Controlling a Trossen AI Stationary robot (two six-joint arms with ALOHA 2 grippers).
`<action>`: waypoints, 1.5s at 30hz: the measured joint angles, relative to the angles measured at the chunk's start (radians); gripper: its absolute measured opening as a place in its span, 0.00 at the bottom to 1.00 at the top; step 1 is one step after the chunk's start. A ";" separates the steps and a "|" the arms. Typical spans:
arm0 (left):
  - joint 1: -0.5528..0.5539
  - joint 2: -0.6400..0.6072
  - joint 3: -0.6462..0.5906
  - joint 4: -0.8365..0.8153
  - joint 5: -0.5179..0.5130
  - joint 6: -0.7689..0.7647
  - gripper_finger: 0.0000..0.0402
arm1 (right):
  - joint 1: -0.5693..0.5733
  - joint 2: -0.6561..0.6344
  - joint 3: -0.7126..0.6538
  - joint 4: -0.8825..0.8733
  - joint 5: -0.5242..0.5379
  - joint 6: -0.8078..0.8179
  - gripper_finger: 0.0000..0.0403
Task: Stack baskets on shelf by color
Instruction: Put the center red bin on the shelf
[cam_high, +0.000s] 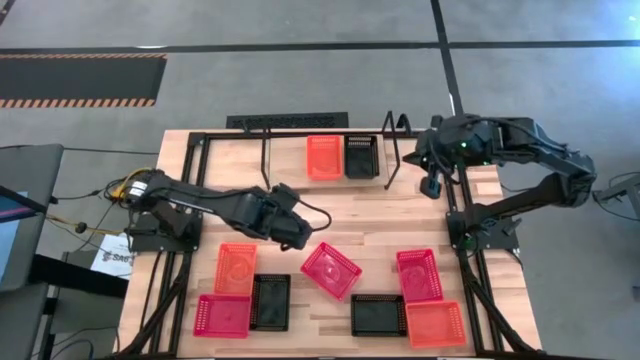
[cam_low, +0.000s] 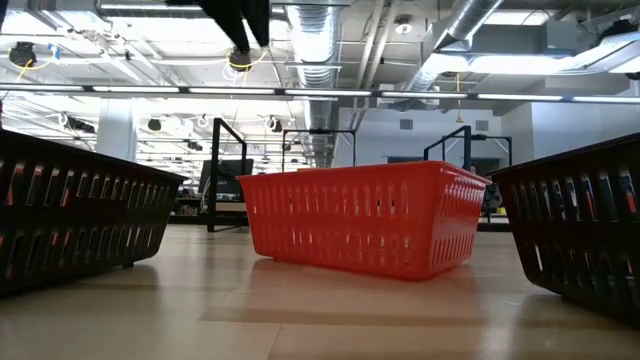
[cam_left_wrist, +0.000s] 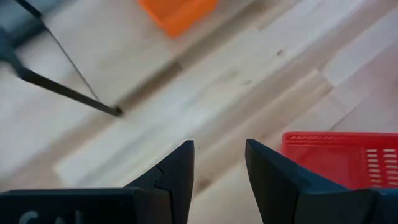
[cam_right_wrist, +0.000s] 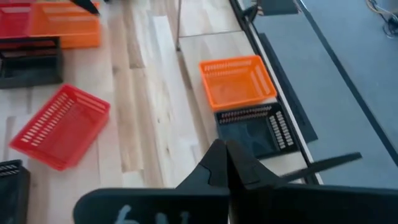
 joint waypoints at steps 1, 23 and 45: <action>0.009 0.000 -0.023 0.040 0.016 -0.004 0.33 | 0.009 0.001 0.000 -0.001 0.000 0.000 0.00; 0.052 0.088 -0.170 0.450 0.297 -0.077 0.33 | 0.088 0.004 0.000 -0.015 0.000 -0.095 0.01; 0.041 0.234 -0.168 0.464 0.461 -0.174 0.33 | 0.088 0.002 0.000 -0.034 -0.004 -0.147 0.01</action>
